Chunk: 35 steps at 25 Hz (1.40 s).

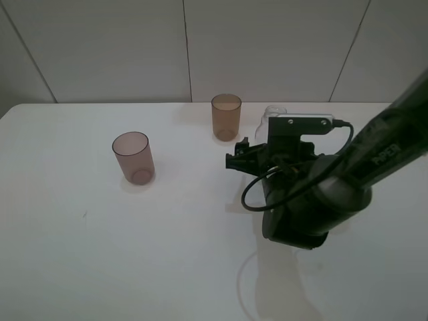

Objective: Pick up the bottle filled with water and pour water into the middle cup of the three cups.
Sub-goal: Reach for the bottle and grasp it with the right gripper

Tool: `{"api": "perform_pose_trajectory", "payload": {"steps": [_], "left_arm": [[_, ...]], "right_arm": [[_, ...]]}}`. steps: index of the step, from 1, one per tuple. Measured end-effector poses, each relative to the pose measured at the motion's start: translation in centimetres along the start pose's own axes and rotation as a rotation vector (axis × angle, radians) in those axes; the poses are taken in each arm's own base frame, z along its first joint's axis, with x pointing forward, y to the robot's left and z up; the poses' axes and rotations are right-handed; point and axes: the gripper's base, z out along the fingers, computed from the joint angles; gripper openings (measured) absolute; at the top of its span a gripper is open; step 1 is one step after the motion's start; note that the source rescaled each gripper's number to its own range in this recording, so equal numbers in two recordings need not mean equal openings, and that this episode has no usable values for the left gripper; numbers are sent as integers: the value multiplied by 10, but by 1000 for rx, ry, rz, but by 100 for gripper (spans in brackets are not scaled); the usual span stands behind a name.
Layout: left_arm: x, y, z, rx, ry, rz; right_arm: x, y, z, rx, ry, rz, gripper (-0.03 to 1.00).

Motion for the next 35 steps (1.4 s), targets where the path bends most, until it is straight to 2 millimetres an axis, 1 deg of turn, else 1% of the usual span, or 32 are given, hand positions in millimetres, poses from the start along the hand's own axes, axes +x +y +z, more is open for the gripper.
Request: {"api": "perform_pose_trajectory", "payload": {"steps": [5,10,13,20,27,28,29,30,31,32,33,35], "left_arm": [[0,0,0,0,0,0],[0,0,0,0,0,0],[0,0,0,0,0,0],[0,0,0,0,0,0],[0,0,0,0,0,0],[0,0,0,0,0,0],[0,0,0,0,0,0],[0,0,0,0,0,0],[0,0,0,0,0,0],[0,0,0,0,0,0],[0,0,0,0,0,0],[0,0,0,0,-1,0]], "right_arm": [[-4,5,9,-3,-14,17,100],[9,3,17,12,20,-4,100],[12,3,22,11,29,-11,100],[9,-4,29,19,24,-11,100],[8,2,34,2,14,22,100],[9,2,34,2,15,22,97],[9,2,34,3,15,22,87],[10,2,34,4,17,22,70],[11,2,35,5,19,20,44],[11,2,35,8,18,22,14],[11,2,35,9,20,24,0],[11,2,35,9,20,26,0]]}}
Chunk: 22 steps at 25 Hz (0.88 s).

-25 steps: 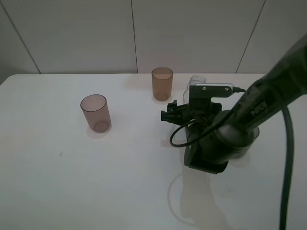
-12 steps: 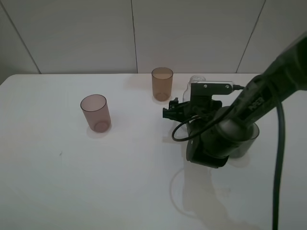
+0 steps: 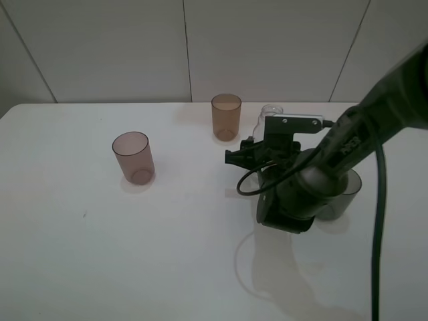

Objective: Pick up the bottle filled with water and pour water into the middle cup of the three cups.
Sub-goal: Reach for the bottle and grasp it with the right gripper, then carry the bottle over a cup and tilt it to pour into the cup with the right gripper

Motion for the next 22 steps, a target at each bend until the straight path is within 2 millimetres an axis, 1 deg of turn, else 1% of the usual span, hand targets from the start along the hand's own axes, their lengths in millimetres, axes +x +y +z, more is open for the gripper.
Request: {"api": "perform_pose_trajectory", "payload": {"steps": [17,20,22], "left_arm": [[0,0,0,0,0,0],[0,0,0,0,0,0],[0,0,0,0,0,0]], "right_arm": [[0,0,0,-3,1,-8,0],[-7,-1,1,-7,12,-53,0],[-20,-4,1,-15,4,-94,0]]}}
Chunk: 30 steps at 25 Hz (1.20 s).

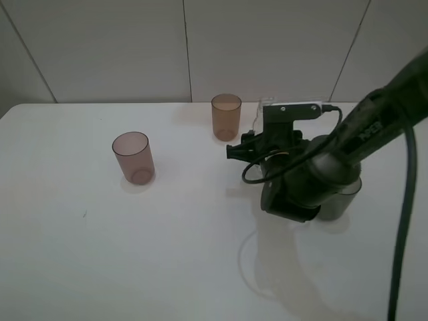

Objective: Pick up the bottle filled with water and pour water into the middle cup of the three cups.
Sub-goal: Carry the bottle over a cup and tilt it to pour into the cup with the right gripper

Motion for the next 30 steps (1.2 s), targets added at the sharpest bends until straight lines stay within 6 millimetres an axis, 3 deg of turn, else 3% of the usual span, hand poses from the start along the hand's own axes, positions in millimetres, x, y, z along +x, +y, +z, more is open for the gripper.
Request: {"api": "perform_pose_trajectory", "payload": {"steps": [10,18,24,30], "left_arm": [[0,0,0,0,0,0],[0,0,0,0,0,0],[0,0,0,0,0,0],[0,0,0,0,0,0]], "right_arm": [[-59,-26,-6,-100,59,-306,0],[-90,-29,16,-187,59,-496,0],[-102,-32,28,-287,61,-576,0],[-105,-47,38,-371,138,-521,0]]}}
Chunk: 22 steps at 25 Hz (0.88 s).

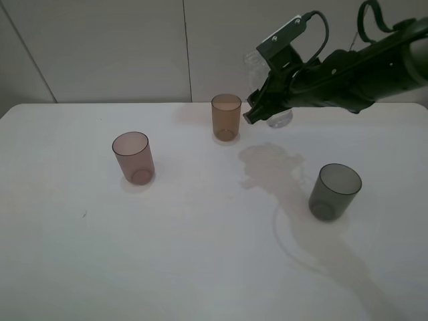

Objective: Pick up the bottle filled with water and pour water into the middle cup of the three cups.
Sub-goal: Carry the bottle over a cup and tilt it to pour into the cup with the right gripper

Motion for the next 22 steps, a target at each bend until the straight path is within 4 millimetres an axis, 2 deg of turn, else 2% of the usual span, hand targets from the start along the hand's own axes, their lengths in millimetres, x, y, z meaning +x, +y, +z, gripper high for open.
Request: {"api": "perform_pose_trajectory", "payload": {"steps": [7,15,19,22], "left_arm": [[0,0,0,0,0,0],[0,0,0,0,0,0],[0,0,0,0,0,0],[0,0,0,0,-1,0]], "right_arm": [[1,-7,1,-52,-18,-4,0],[-17,-17,7,-59,-71,-8,0],[-9,-23,14,-50,-58,-38,0],[-6,-24,17,-58,-65,-142,0]]}}
